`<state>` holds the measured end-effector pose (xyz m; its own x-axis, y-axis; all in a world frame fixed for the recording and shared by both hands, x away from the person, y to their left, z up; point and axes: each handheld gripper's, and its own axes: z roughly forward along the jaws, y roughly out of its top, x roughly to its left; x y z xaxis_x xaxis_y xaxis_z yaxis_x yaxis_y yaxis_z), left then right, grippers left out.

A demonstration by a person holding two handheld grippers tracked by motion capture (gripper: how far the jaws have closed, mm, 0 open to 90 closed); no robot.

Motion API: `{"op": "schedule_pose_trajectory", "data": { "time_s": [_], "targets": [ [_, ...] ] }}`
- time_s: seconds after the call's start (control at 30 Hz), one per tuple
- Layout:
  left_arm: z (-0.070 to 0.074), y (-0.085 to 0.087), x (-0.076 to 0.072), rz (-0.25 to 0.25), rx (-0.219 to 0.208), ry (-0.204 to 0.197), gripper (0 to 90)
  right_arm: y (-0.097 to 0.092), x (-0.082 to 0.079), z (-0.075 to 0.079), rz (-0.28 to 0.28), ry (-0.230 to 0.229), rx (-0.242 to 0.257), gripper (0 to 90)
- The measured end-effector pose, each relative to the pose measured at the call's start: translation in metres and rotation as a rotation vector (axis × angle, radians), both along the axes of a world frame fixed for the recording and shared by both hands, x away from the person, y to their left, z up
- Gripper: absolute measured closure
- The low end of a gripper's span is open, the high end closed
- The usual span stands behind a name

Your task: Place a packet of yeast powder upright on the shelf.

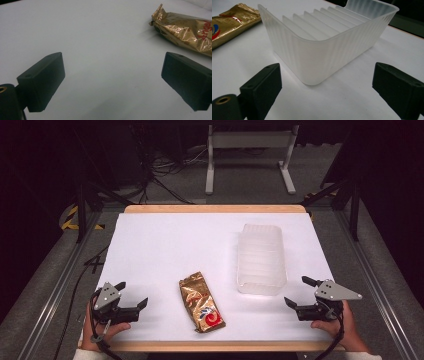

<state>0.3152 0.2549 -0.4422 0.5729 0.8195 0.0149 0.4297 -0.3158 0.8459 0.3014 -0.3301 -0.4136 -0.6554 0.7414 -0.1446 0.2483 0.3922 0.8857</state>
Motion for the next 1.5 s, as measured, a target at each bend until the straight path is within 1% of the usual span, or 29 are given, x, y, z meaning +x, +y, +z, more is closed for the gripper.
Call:
{"op": "schedule_pose_trajectory", "data": {
  "time_s": [0.03,0.07,0.13,0.2,0.23,0.27,0.33,0.37,0.4,0.43,0.53,0.57,0.63,0.67,0.7,0.77,0.83,0.87,0.9,0.97,1.07,1.1,1.2,1.27,1.33,1.37,1.4,1.43,1.5],
  "targets": [
    [-0.001,-0.002,0.003,-0.004,0.000,0.010,7.0,0.002,-0.001,0.000,0.008,0.003,-0.003,8.4],
    [0.000,-0.004,0.004,-0.002,0.011,0.001,7.6,0.002,-0.001,0.000,0.009,0.005,-0.004,8.4],
    [0.000,-0.006,0.005,-0.014,-0.008,0.003,8.3,0.001,0.000,-0.001,0.005,0.006,-0.005,8.5],
    [0.000,-0.007,0.006,-0.013,-0.011,0.006,8.6,0.000,0.000,-0.001,0.002,0.006,0.000,9.0],
    [0.000,-0.010,0.008,-0.014,-0.003,0.012,9.2,-0.001,0.000,-0.001,0.001,0.012,0.007,9.0],
    [0.000,-0.012,0.009,-0.027,-0.004,0.013,9.2,-0.001,0.000,0.000,0.005,0.017,0.013,9.1],
    [-0.001,-0.017,0.013,-0.049,0.000,0.028,11.2,-0.001,-0.001,0.001,0.005,0.010,0.011,9.7],
    [-0.001,-0.019,0.015,-0.061,-0.004,0.041,12.3,-0.001,-0.001,0.001,0.006,0.004,0.005,10.1],
    [-0.001,-0.021,0.017,-0.074,-0.014,0.060,13.4,-0.001,-0.001,0.000,0.007,0.010,0.010,10.5],
    [-0.002,-0.023,0.021,-0.099,-0.017,0.070,14.1,0.000,0.000,0.000,0.006,0.008,0.010,10.8],
    [-0.002,-0.031,0.029,-0.113,-0.032,0.082,14.5,0.001,0.002,-0.003,0.005,0.015,-0.009,12.3],
    [-0.002,-0.031,0.029,-0.113,-0.032,0.082,14.5,0.001,0.003,-0.004,0.003,0.018,-0.015,12.5],
    [-0.001,-0.036,0.035,-0.124,-0.040,0.087,14.6,0.000,0.004,-0.005,0.005,0.026,-0.011,12.7],
    [0.000,-0.040,0.039,-0.134,-0.055,0.101,14.6,0.000,0.005,-0.006,0.006,0.032,-0.007,12.9],
    [0.000,-0.044,0.042,-0.139,-0.055,0.103,14.5,-0.001,0.006,-0.007,0.001,0.034,-0.016,13.0],
    [0.000,-0.052,0.047,-0.144,-0.068,0.119,14.5,-0.002,0.007,-0.008,0.006,0.039,-0.013,12.9],
    [0.001,-0.060,0.053,-0.154,-0.058,0.131,14.6,-0.003,0.007,-0.009,0.016,0.037,-0.021,12.9],
    [0.000,-0.064,0.055,-0.162,-0.063,0.141,14.5,-0.003,0.007,-0.009,0.013,0.036,-0.028,13.0],
    [-0.001,-0.067,0.058,-0.166,-0.082,0.152,14.5,-0.002,0.007,-0.009,0.014,0.035,-0.035,12.9],
    [-0.003,-0.073,0.064,-0.167,-0.083,0.171,14.5,-0.002,0.007,-0.010,0.016,0.034,-0.040,12.9],
    [-0.005,-0.080,0.072,-0.175,-0.106,0.193,14.5,-0.002,0.007,-0.010,0.018,0.032,-0.045,12.7],
    [-0.006,-0.082,0.075,-0.179,-0.098,0.197,14.5,-0.002,0.007,-0.010,0.020,0.030,-0.048,12.7],
    [-0.007,-0.087,0.082,-0.192,-0.127,0.223,14.2,-0.001,0.007,-0.011,0.020,0.035,-0.052,12.7],
    [-0.006,-0.093,0.087,-0.193,-0.129,0.231,14.8,-0.001,0.007,-0.012,0.019,0.031,-0.060,12.7],
    [-0.007,-0.096,0.091,-0.202,-0.125,0.235,15.0,-0.002,0.007,-0.011,0.020,0.032,-0.055,12.7],
    [-0.008,-0.099,0.093,-0.208,-0.136,0.251,15.0,-0.002,0.007,-0.012,0.019,0.032,-0.055,12.6],
    [-0.009,-0.100,0.094,-0.212,-0.131,0.248,15.3,-0.002,0.007,-0.012,0.020,0.031,-0.058,12.7],
    [-0.010,-0.102,0.095,-0.210,-0.120,0.256,15.8,-0.002,0.007,-0.012,0.021,0.032,-0.058,12.7],
    [-0.012,-0.104,0.096,-0.220,-0.125,0.276,17.3,-0.002,0.007,-0.012,0.020,0.032,-0.061,12.7]
  ]
}}
